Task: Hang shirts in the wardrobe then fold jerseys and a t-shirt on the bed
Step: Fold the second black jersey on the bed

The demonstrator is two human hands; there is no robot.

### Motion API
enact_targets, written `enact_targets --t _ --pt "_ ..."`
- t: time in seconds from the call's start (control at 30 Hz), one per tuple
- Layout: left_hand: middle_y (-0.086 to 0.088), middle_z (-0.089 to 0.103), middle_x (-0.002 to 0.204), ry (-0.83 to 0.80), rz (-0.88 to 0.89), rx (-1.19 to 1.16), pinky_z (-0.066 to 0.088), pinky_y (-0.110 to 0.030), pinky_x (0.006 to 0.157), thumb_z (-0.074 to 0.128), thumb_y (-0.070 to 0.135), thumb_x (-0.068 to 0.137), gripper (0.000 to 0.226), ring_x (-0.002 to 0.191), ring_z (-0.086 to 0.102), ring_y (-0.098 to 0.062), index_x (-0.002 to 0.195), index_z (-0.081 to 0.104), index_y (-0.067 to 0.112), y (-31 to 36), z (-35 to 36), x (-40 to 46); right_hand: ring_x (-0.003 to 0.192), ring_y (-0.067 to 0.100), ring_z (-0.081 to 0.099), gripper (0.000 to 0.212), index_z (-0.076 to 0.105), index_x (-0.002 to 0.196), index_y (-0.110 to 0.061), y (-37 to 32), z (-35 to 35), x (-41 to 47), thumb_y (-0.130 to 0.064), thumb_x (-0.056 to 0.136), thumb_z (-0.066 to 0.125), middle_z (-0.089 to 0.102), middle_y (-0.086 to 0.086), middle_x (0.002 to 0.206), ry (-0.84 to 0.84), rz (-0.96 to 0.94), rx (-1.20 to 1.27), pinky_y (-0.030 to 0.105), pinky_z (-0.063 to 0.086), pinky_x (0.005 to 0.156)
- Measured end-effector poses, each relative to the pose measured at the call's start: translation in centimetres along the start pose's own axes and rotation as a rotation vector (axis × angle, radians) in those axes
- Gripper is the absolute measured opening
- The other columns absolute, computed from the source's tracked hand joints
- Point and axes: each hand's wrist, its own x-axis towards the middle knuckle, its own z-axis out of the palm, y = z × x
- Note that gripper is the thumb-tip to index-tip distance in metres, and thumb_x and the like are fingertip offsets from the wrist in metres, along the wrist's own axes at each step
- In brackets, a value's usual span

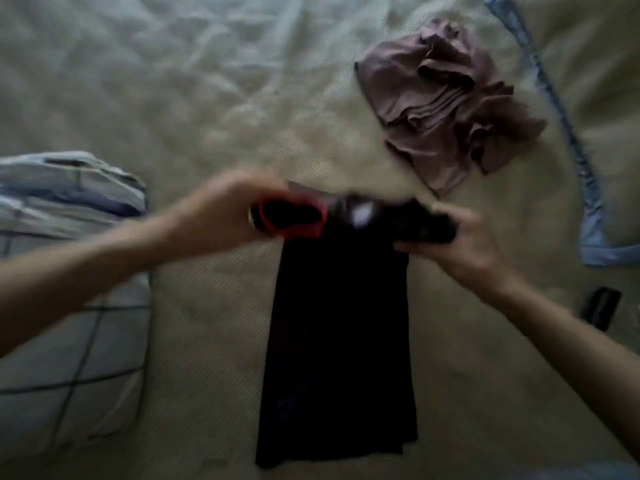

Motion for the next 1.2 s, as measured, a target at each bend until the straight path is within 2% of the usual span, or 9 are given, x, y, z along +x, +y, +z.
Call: enact_targets --t 0.17,0.27,0.43,0.53,0.67,0.77,0.9,1.07,1.2 --pt "0.016 0.064 0.095 -0.722 0.058 0.45 0.051 -0.027 0.074 0.061 0.038 0.076 0.027 0.085 0.066 -0.006 0.103 0.057 0.038 0.9 11.8 -14.4 0.111 0.008 0.062 0.028 0.07 0.102 -0.029 7.5 4.2 -13.0 -0.033 0.074 0.073 0.066 -0.008 0.12 -0.435 0.043 -0.488 0.038 0.052 0.095" --pt "0.01 0.066 0.121 -1.047 -0.203 0.295 0.052 -0.033 0.092 0.055 0.034 0.083 0.045 0.11 0.066 -0.014 0.129 0.051 0.038 0.9 14.9 -17.3 0.143 0.019 0.035 0.068 0.051 0.14 -0.024 9.0 6.2 -16.2 -0.048 0.077 0.063 0.035 0.001 0.156 -0.726 0.167 -0.81 0.029 0.023 0.121" --pt "0.01 0.07 0.107 -0.467 -0.357 0.034 0.057 -0.037 0.081 0.07 0.015 0.078 0.041 0.092 0.068 -0.011 0.115 0.065 0.032 -2.4 11.9 -11.8 0.111 0.022 0.06 0.055 0.062 0.121 -0.017 7.4 7.1 -10.8 -0.049 0.079 0.048 0.062 0.002 0.12 -0.28 0.097 -0.815 0.034 0.048 0.098" --pt "-0.004 0.054 0.138 -0.258 -0.37 0.333 0.047 -0.043 0.103 0.074 0.023 0.078 0.061 0.123 0.056 -0.025 0.135 0.053 0.023 -6.2 10.7 -4.2 0.12 0.029 0.055 0.057 0.056 0.129 -0.01 7.7 7.3 -3.8 -0.043 0.082 0.059 0.057 0.009 0.129 -0.025 0.018 -0.869 0.044 0.046 0.103" --pt "-0.008 0.052 0.141 -0.445 -0.645 0.376 0.046 -0.04 0.096 0.08 0.04 0.079 0.077 0.127 0.051 -0.029 0.143 0.044 0.019 -9.1 11.2 4.0 0.132 0.028 0.047 0.084 0.048 0.14 -0.015 7.9 6.1 4.0 -0.057 0.073 0.077 0.05 0.007 0.142 -0.277 0.253 -0.988 0.045 0.039 0.111" --pt "-0.002 0.065 0.115 -0.651 -0.527 0.344 0.046 -0.03 0.074 0.077 0.027 0.085 0.038 0.098 0.059 -0.02 0.119 0.063 0.017 -8.4 11.8 5.5 0.102 0.027 0.064 0.061 0.067 0.103 -0.018 7.6 5.0 5.5 -0.057 0.06 0.086 0.067 0.005 0.106 -0.41 0.316 -1.013 0.037 0.054 0.083" --pt "0.009 0.06 0.088 -0.572 -0.323 0.234 0.042 -0.021 0.064 0.075 0.022 0.083 0.019 0.078 0.056 -0.011 0.09 0.057 0.027 -5.6 9.3 1.6 0.078 0.022 0.066 0.031 0.057 0.067 -0.023 5.6 3.7 2.2 -0.037 0.071 0.085 0.064 0.0 0.077 -0.455 0.207 -0.908 0.027 0.042 0.059" --pt "0.017 0.053 0.083 -0.47 -0.126 0.099 0.037 -0.014 0.063 0.071 0.021 0.073 0.021 0.071 0.048 -0.003 0.087 0.055 0.025 1.7 9.2 -10.6 0.075 0.025 0.064 0.024 0.058 0.083 -0.02 4.3 5.1 -12.5 -0.023 0.07 0.078 0.061 0.001 0.086 -0.399 -0.22 -1.033 0.035 0.05 0.057" --pt "0.016 0.061 0.083 -0.607 -0.055 0.32 0.049 -0.022 0.066 0.073 0.03 0.069 0.029 0.074 0.062 -0.004 0.093 0.055 0.032 4.8 16.6 -20.1 0.068 0.02 0.062 0.038 0.06 0.093 -0.02 6.5 9.2 -20.5 -0.011 0.063 0.082 0.057 0.001 0.09 -0.583 -0.07 -1.155 0.033 0.049 0.056"
